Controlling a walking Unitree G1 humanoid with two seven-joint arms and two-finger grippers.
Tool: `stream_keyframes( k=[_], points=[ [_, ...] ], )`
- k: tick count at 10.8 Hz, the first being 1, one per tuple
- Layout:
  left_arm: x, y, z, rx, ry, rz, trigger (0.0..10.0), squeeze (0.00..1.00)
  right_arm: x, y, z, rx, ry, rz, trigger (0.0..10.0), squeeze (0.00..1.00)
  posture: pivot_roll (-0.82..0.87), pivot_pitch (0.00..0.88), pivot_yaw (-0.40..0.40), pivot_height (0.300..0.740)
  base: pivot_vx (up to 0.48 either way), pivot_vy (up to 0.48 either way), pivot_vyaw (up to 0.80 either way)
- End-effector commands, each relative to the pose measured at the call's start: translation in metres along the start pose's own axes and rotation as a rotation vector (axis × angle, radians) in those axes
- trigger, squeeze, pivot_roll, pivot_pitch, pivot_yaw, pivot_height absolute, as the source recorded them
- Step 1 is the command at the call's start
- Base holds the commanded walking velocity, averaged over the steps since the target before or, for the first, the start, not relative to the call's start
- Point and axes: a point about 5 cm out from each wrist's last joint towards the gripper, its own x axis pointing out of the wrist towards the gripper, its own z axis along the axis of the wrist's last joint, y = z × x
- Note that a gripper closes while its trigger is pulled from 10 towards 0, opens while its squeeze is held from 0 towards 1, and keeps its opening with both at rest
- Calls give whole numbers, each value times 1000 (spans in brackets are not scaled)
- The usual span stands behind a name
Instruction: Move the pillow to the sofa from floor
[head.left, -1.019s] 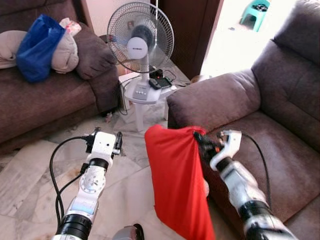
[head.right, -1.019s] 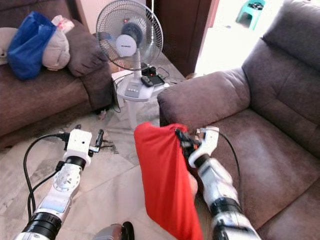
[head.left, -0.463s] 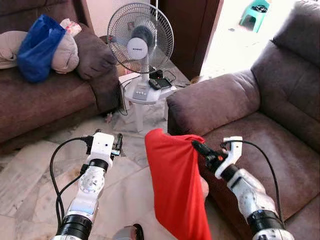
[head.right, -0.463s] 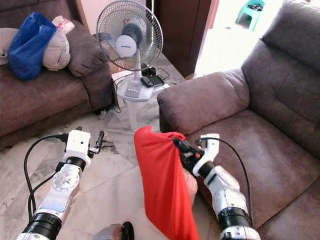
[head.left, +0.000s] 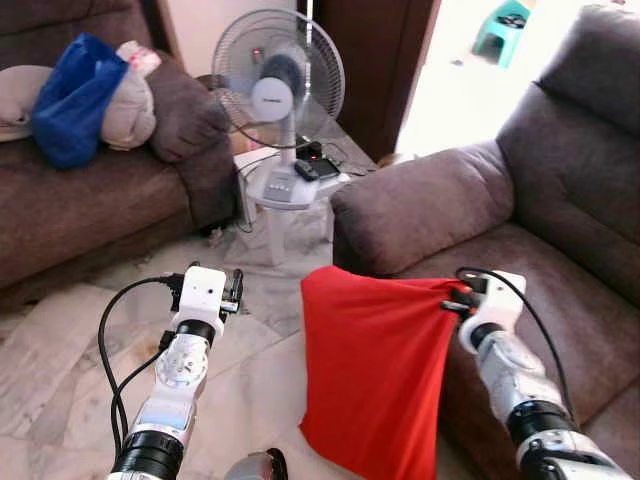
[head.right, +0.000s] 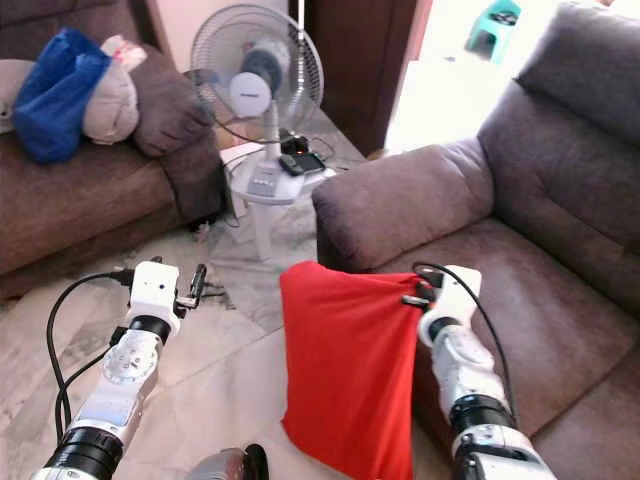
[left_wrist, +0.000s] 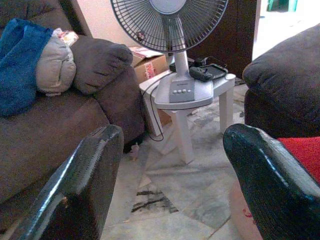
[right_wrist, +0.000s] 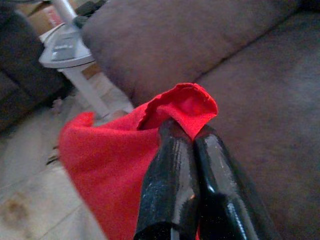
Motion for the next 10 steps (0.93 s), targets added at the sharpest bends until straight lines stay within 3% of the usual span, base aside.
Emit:
stream_keyframes(
  k=[1, 6, 7, 8, 9, 10],
  points=[
    [0, 1, 2, -6, -5, -2, 10000, 0, 2, -7, 41, -14, -184, -47, 10000, 0, 98, 18, -35, 740, 0, 0, 0],
    [2, 3, 3, -35, -2, 13, 10000, 0, 4, -12, 52, 6, -241, -111, 10000, 0, 100, 17, -32, 740, 0, 0, 0],
    [1, 4, 3, -40, 0, 14, 10000, 0, 5, -7, 48, 103, -214, 9, 10000, 0, 98, 17, -32, 740, 0, 0, 0],
    [1, 4, 2, -45, 3, 13, 10000, 0, 5, 7, 42, 105, -180, 166, 10000, 0, 99, 17, -32, 740, 0, 0, 0],
    [1, 4, 1, -66, 15, 8, 10000, 0, -3, 29, 23, -20, -111, 440, 10000, 0, 99, 19, -32, 740, 0, 0, 0],
    [1, 3, 1, -74, 19, 3, 10000, 0, -8, 33, 17, -40, -95, 521, 10000, 0, 101, 20, -31, 740, 0, 0, 0]
  ],
)
